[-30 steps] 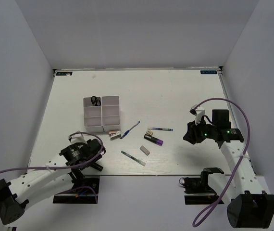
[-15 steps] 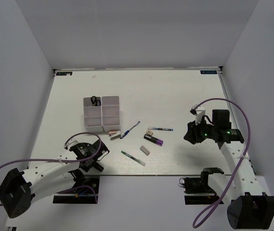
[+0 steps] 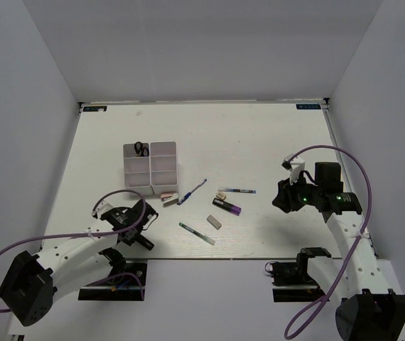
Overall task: Sort the stationery into containers
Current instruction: Pick up the stationery from the corner of the board, then place the stationery in the storage box.
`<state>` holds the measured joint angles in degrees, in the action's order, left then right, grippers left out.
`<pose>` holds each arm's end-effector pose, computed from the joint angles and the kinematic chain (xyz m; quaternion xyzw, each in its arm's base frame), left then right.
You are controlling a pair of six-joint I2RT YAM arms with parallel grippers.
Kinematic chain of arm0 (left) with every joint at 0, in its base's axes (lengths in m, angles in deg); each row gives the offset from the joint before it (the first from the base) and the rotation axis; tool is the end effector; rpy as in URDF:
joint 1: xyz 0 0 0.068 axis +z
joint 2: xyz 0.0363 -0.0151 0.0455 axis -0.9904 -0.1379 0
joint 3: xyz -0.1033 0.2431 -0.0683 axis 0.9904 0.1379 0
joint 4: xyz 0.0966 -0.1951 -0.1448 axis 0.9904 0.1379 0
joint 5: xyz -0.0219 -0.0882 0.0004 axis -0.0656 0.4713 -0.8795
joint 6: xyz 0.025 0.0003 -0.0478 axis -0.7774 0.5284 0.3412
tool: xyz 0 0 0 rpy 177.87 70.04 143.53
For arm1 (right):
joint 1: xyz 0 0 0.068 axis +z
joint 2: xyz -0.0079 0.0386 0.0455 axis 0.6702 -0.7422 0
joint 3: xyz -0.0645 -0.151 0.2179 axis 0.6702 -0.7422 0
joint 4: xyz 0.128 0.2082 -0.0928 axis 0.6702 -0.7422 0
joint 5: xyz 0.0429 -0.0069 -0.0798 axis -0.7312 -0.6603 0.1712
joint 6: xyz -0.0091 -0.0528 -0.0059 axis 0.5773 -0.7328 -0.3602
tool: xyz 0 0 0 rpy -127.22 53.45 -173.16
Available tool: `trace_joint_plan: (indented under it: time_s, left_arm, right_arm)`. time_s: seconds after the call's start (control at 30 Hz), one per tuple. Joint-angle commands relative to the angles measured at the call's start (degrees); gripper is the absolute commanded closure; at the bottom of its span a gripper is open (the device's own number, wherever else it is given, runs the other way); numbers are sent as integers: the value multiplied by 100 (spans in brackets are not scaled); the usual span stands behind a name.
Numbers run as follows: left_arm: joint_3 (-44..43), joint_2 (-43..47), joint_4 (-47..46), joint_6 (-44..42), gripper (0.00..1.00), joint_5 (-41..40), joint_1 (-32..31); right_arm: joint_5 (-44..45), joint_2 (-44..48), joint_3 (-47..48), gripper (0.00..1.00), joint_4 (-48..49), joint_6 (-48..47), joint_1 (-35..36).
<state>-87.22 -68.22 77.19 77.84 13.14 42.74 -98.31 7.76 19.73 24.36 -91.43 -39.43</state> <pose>0.0971 -0.0558 0.1510 -0.4768 0.8368 0.0714 0.2595 0.1629 0.0252 0.2573 -0.2781 0.8633 0.1801 0.3807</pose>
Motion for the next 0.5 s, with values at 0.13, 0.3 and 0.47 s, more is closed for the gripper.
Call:
trace_joint_plan:
  time_s: [0.13, 0.3, 0.47]
  left_arm:
    - [-818, 76, -127, -1904, 100, 600, 31]
    - [-2813, -397, -83, -4269, 100, 92, -408]
    - [-4358, -1372, -750, -6969, 100, -927, -760]
  right_arm:
    - [14, 84, 88, 34, 191, 49, -2]
    - [5, 83, 62, 54, 191, 40, -19]
    - [-21, 83, 18, 100, 278, 58, -2]
